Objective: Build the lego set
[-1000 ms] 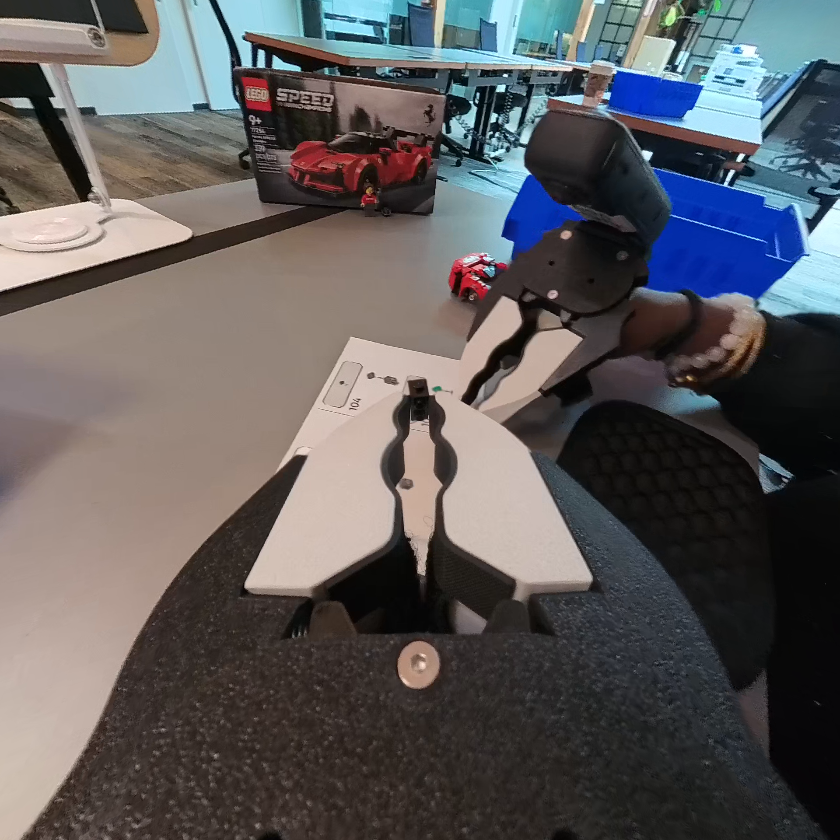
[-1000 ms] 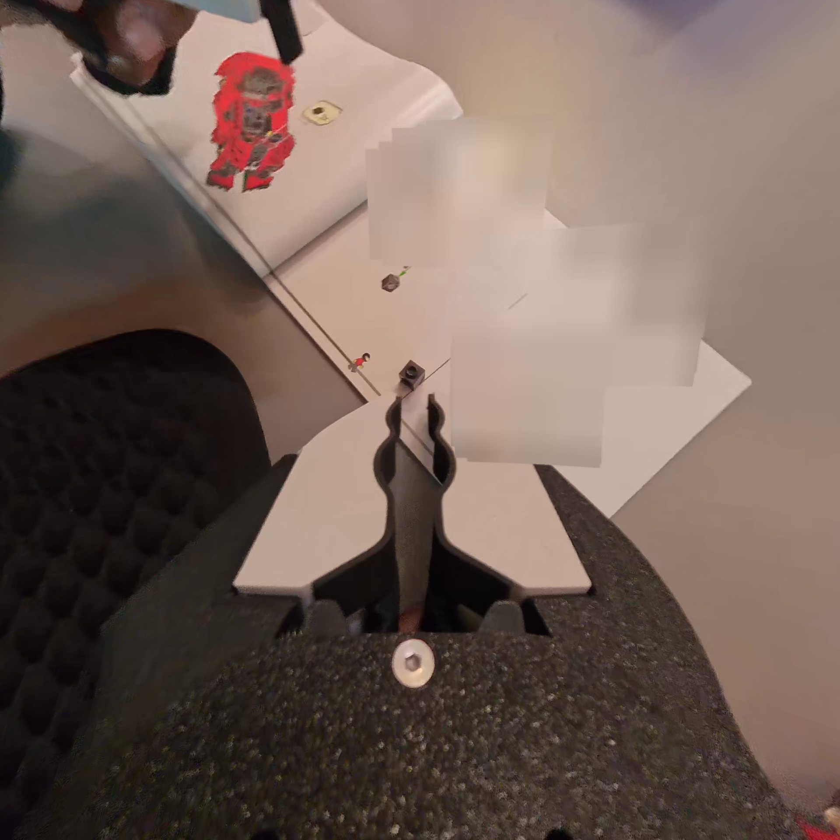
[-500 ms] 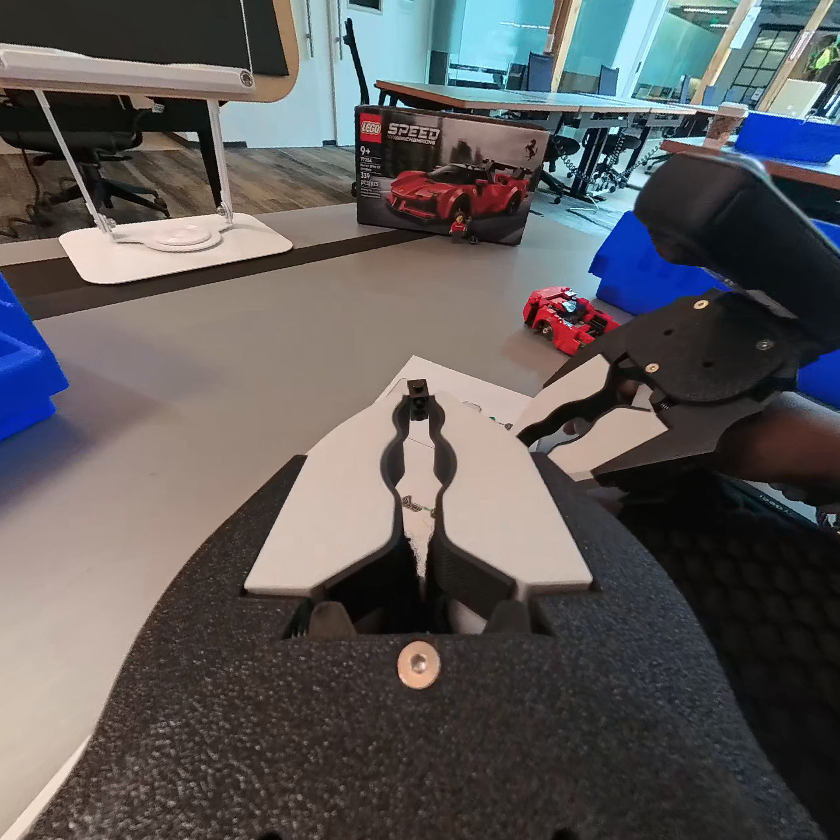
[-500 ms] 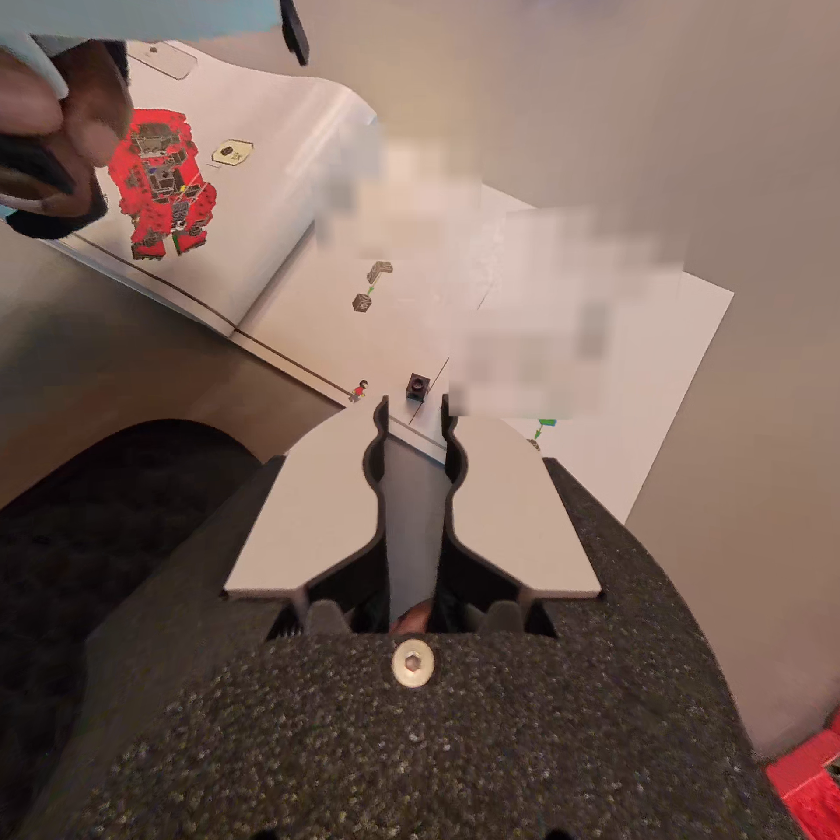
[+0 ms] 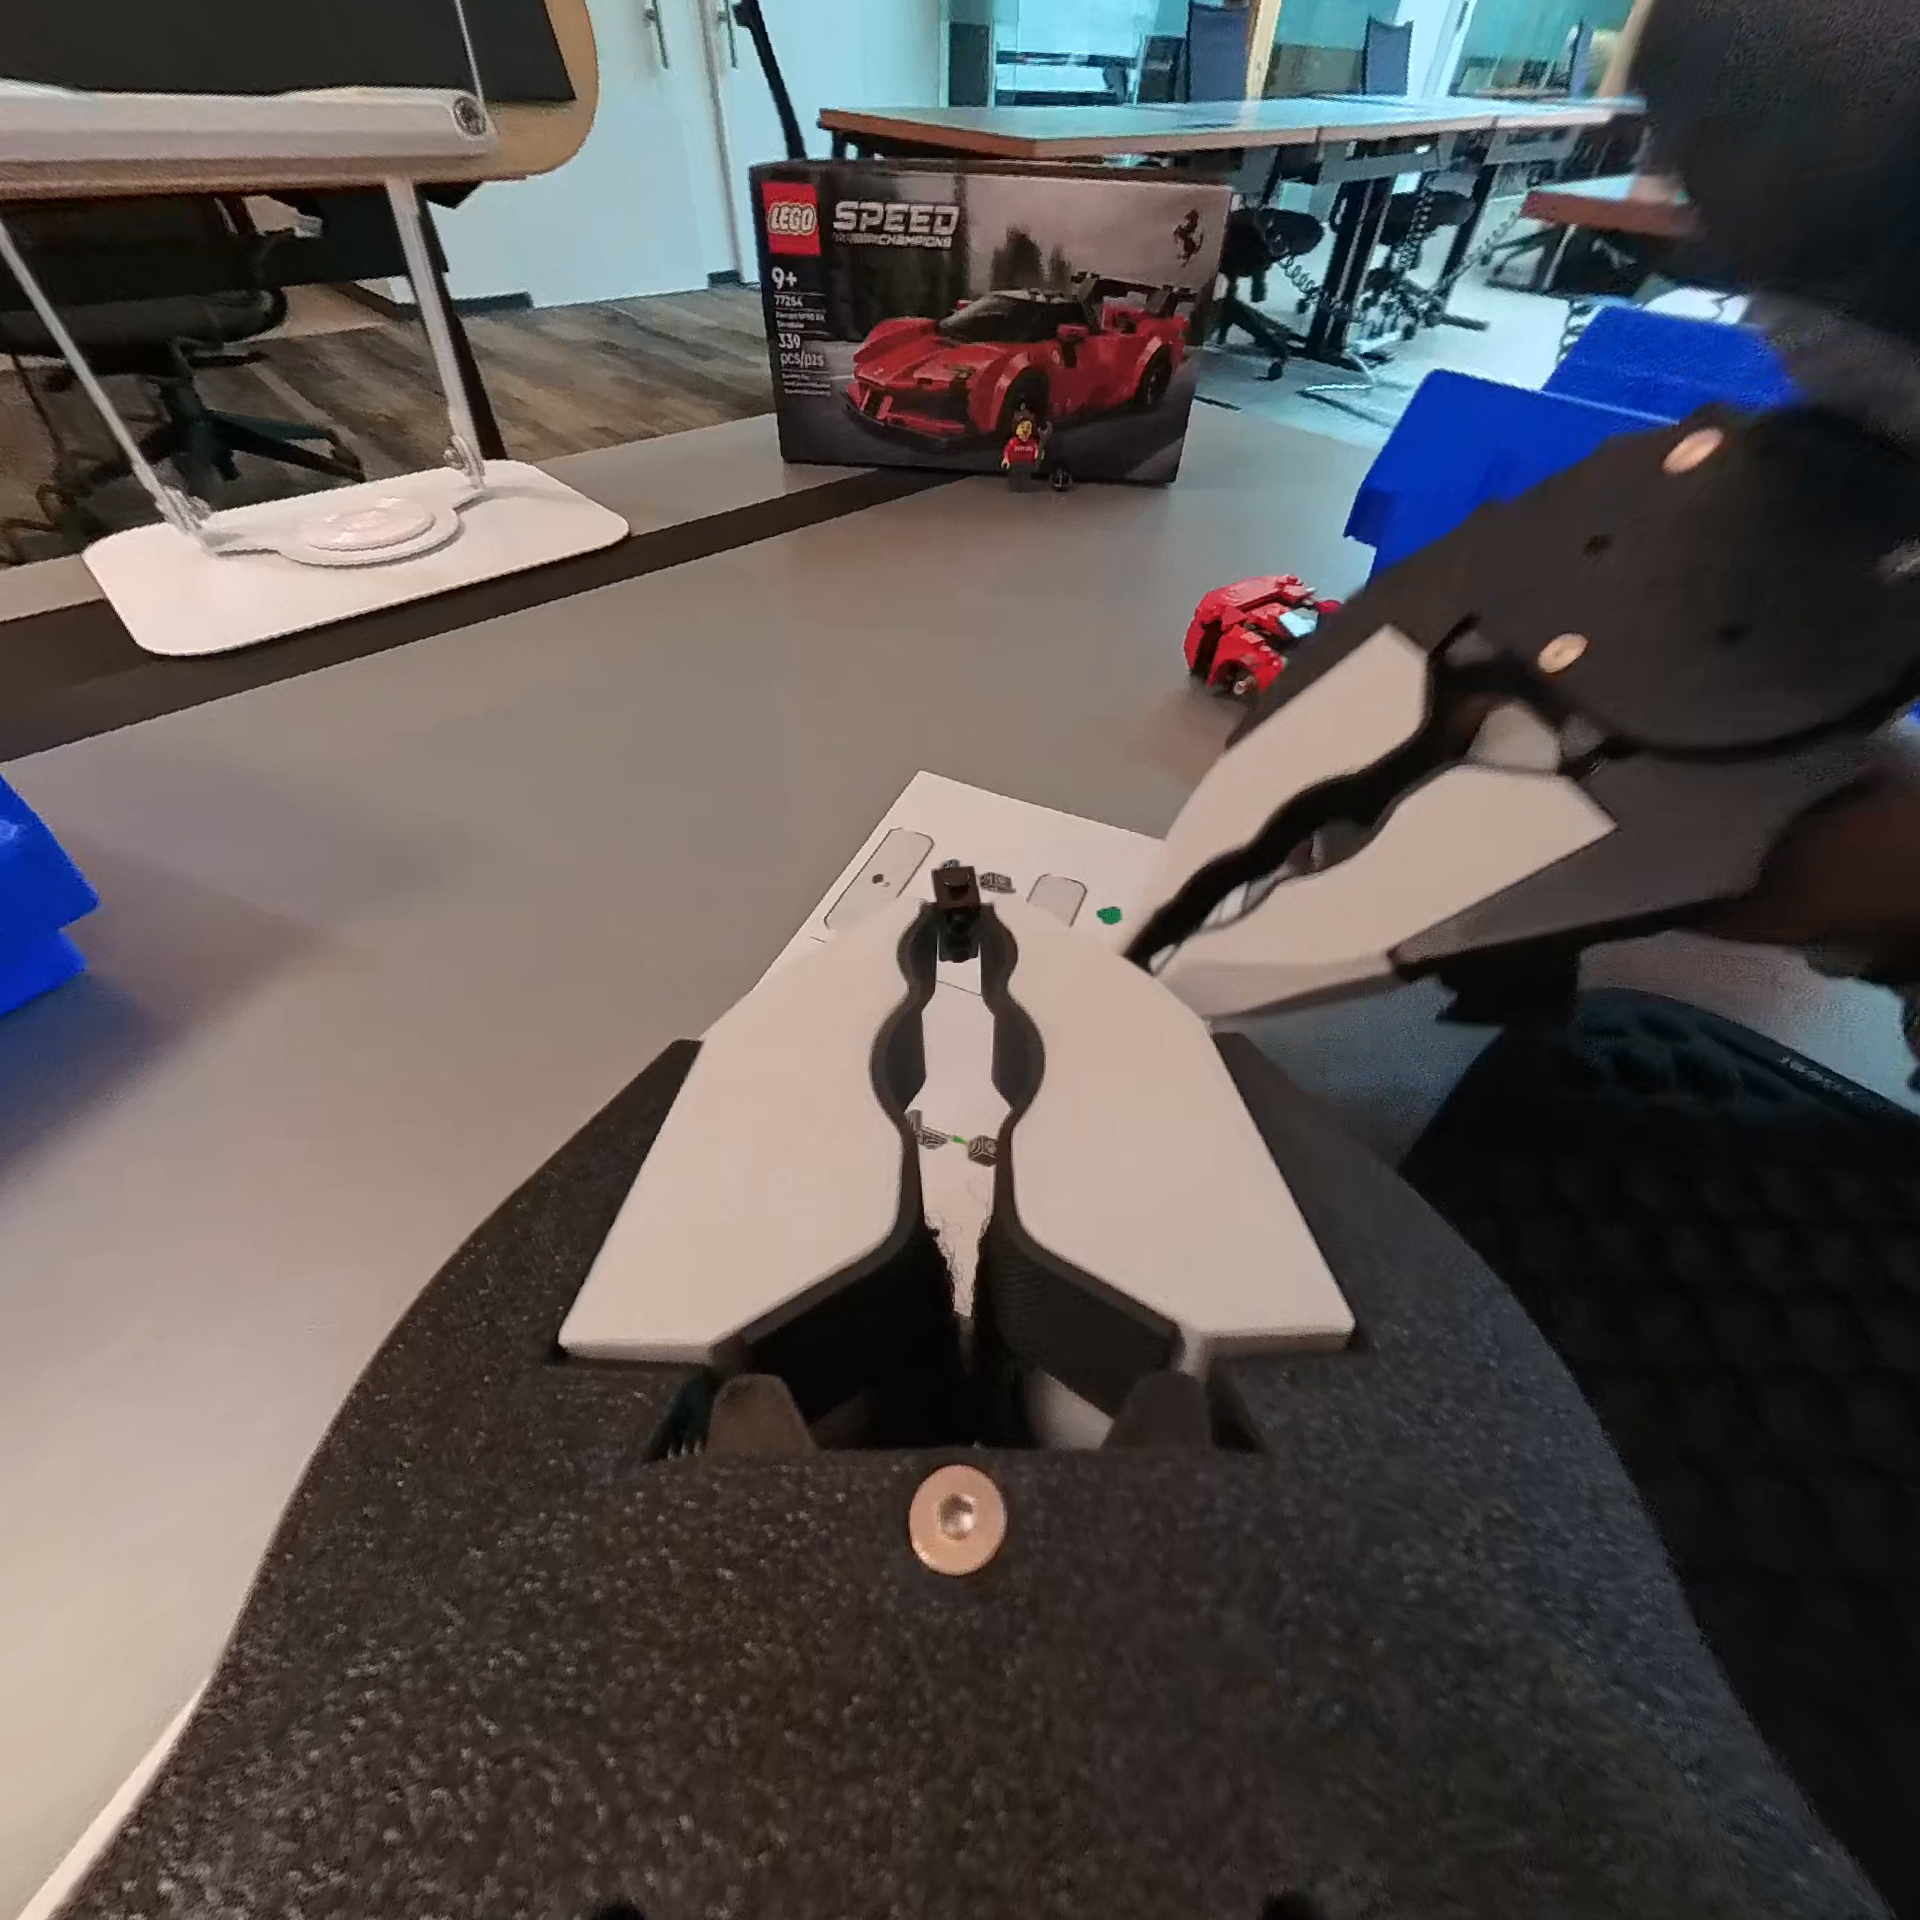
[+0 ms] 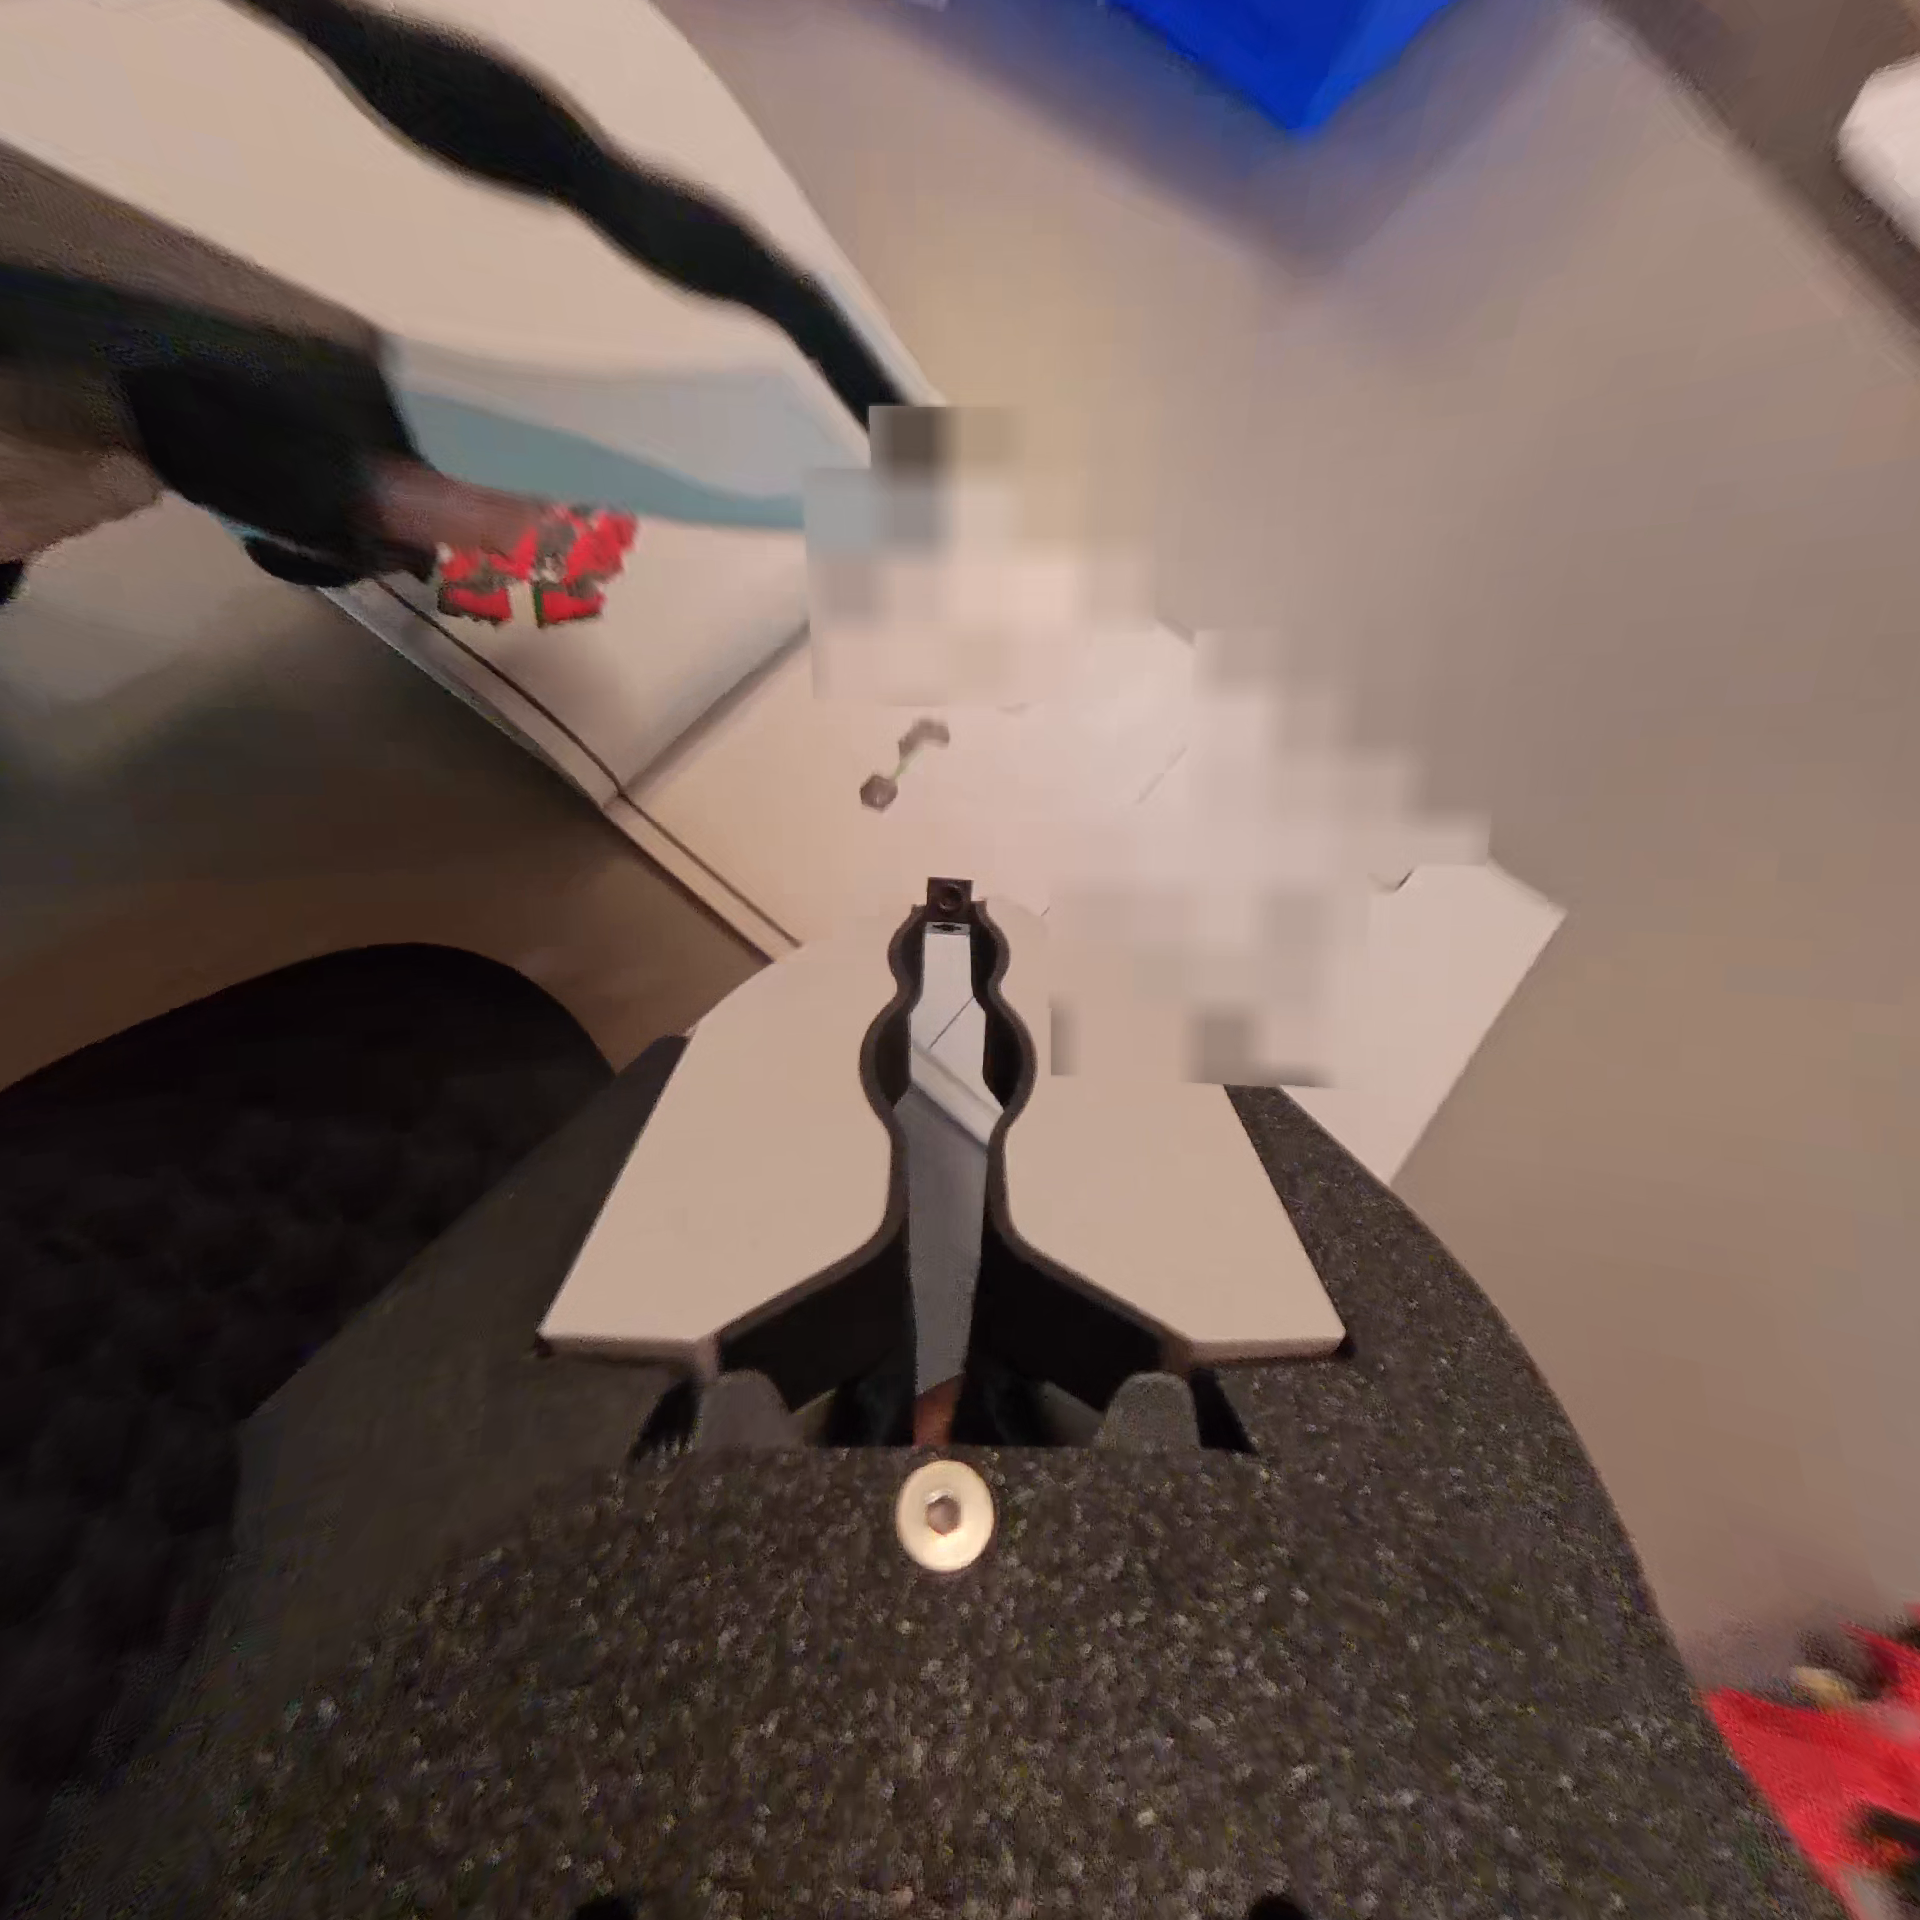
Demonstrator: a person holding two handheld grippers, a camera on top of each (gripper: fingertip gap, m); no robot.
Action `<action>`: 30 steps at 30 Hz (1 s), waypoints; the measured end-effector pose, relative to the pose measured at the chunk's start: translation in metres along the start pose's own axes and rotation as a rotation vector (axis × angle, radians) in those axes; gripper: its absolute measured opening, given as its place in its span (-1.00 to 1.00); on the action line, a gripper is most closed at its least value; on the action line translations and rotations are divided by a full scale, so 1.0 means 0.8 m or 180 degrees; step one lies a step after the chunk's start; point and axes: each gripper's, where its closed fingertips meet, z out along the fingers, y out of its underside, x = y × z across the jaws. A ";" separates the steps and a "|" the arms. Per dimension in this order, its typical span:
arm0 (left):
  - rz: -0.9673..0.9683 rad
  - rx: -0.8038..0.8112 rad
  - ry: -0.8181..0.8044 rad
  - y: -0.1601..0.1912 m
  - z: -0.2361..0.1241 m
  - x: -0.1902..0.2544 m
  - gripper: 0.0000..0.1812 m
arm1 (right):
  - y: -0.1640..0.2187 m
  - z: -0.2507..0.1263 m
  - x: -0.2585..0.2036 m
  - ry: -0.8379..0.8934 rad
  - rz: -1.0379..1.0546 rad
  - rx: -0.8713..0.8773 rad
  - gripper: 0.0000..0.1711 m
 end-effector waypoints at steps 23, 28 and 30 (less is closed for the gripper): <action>-0.1195 0.0908 0.0210 -0.044 -0.032 -0.003 -0.92 | -0.006 -0.009 0.014 -0.0549 -0.0893 -0.0600 -0.90; -0.0649 0.0698 -0.0065 -0.036 -0.035 -0.009 -0.92 | 0.027 0.016 0.013 -0.0601 -0.1004 -0.0708 -0.90; -0.0563 0.0637 -0.0067 -0.033 -0.032 -0.007 -0.92 | 0.027 0.018 0.012 -0.0622 -0.1001 -0.0700 -0.90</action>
